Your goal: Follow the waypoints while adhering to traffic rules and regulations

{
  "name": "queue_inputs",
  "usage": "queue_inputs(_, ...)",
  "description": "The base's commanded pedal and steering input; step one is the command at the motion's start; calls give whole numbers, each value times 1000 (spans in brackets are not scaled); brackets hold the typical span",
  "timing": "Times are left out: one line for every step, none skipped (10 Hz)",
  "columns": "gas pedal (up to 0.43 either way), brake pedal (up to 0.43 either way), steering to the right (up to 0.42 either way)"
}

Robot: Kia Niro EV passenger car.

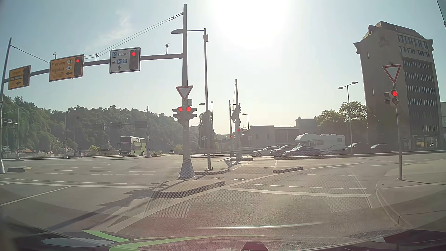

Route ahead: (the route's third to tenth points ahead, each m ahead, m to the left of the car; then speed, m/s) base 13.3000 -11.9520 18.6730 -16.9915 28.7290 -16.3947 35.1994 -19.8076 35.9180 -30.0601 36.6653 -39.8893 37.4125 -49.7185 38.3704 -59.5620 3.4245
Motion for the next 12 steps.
queue_inputs(0,85,117)
queue_inputs(0,104,126)
queue_inputs(0,116,139)
queue_inputs(0,128,156)
queue_inputs(0,134,166)
queue_inputs(0,134,174)
queue_inputs(0,146,178)
queue_inputs(0,165,180)
queue_inputs(0,165,182)
queue_inputs(0,177,182)
queue_inputs(0,183,182)
queue_inputs(0,189,183)
